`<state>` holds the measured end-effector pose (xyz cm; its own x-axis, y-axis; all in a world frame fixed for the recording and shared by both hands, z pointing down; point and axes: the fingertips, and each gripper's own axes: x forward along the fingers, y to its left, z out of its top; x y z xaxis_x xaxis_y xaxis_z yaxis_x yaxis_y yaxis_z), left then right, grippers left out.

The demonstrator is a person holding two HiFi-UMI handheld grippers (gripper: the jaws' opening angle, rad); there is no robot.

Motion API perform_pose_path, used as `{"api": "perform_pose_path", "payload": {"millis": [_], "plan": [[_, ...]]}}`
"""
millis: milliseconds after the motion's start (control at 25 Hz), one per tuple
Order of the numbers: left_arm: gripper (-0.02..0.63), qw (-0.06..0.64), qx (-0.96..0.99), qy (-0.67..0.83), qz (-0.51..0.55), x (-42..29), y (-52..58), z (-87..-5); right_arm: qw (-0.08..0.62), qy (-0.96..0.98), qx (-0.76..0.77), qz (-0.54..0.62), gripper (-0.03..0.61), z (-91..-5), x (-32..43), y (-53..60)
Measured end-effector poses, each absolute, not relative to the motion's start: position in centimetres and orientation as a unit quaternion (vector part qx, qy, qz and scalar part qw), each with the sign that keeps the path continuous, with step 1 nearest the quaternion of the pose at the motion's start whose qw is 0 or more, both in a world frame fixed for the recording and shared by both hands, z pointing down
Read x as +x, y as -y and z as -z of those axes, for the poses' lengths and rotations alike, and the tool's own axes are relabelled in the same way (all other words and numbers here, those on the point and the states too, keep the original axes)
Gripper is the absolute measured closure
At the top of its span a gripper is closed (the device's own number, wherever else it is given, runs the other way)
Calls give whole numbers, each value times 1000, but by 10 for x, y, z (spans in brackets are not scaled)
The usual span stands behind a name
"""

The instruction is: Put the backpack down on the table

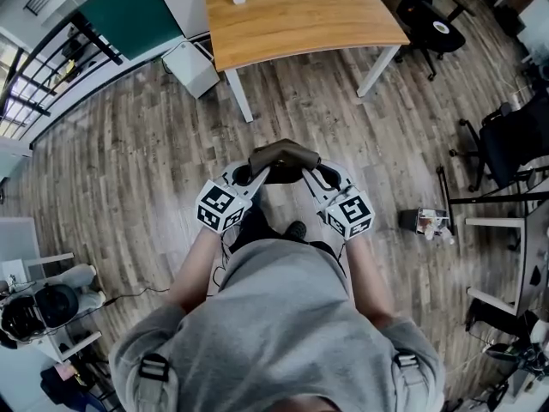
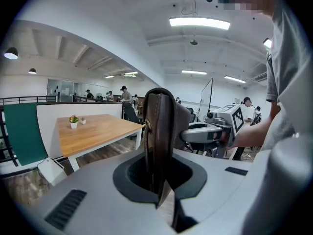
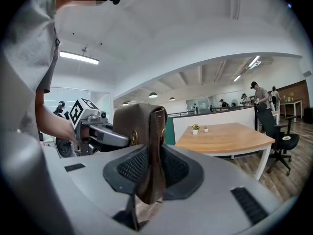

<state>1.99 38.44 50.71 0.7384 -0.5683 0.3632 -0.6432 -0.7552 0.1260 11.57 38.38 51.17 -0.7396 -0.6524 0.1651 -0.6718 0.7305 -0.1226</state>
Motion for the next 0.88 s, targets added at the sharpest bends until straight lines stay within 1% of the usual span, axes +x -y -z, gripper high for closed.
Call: {"api": "perform_pose_path", "payload": {"millis": [520,880], "plan": [[571,118,922,337,-150,11,-374,-501,51,932,351,-82,489,-507,106,-370],[571,114,920,343,-148,16,-366,-498,50,932,351,-81,489,-504,112,-361]]}}
